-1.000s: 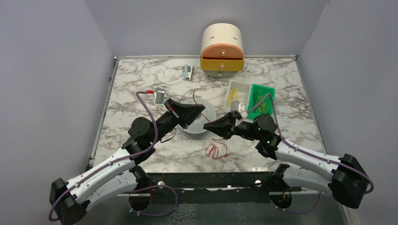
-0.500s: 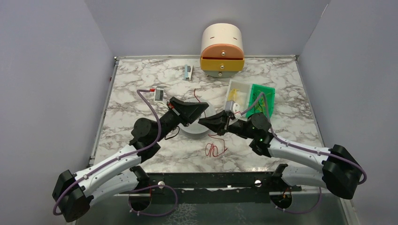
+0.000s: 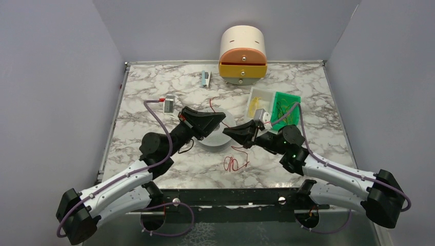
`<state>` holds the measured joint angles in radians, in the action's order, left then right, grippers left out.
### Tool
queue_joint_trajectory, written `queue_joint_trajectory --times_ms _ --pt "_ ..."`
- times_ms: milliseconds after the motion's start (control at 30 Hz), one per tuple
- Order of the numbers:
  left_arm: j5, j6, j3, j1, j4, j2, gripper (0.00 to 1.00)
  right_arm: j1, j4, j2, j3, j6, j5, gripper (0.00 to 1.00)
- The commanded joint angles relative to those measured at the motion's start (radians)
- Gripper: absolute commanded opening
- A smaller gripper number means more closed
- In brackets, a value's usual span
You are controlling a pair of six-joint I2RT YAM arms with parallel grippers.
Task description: Wrap the cables
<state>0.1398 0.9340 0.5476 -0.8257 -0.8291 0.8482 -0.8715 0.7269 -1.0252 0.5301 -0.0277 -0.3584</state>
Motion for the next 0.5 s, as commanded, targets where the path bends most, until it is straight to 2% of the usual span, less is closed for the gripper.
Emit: queue_joint_trajectory --times_ms 0,267,467 --pt "-0.061 -0.064 -0.008 0.003 -0.054 -0.059 0.16 -0.003 -0.198 0.050 -0.020 -0.035 0.035 0.01" --pt "-0.110 -0.154 -0.018 0.002 0.008 -0.099 0.40 -0.003 -0.409 0.095 0.017 -0.060 0.061 0.01" --pt "-0.204 -0.245 -0.030 0.003 0.111 -0.162 0.52 -0.002 -0.544 0.115 0.054 -0.090 0.126 0.01"
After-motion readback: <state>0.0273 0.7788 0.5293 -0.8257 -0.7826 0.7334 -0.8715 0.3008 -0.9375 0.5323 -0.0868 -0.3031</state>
